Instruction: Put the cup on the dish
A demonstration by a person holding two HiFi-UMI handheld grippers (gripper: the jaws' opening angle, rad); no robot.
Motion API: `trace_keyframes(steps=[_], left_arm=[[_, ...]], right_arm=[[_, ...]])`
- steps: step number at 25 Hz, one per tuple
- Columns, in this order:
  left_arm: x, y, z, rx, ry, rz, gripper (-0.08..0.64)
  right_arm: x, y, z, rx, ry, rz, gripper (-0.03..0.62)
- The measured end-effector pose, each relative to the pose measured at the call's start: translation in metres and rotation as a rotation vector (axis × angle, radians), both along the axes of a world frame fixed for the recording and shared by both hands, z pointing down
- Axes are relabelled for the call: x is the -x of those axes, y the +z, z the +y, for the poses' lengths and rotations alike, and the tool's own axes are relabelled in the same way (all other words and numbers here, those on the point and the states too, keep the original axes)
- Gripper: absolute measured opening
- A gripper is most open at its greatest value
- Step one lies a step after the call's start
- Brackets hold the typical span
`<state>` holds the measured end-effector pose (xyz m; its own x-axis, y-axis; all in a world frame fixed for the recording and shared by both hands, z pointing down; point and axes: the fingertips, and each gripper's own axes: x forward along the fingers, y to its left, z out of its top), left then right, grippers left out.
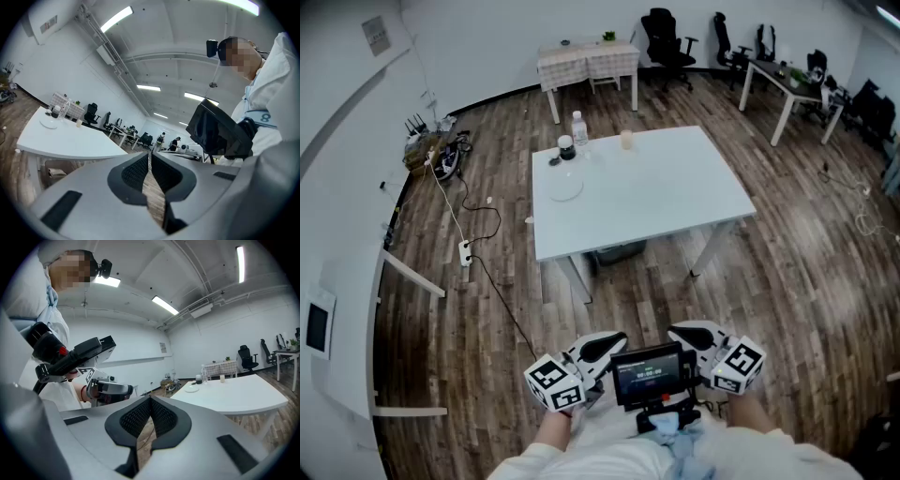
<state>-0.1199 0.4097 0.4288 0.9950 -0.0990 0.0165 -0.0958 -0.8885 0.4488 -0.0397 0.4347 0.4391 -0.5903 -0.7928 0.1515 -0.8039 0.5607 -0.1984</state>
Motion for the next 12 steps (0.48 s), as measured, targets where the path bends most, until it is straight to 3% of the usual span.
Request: trace_keyframes(steps=[12], left_arm=[[-0.0053, 0.0004, -0.0001, 0.002, 0.006, -0.013, 0.021]], right_arm=[[-0.0068, -0.0005, -0.0011, -0.002, -0.004, -0.018, 0.029]])
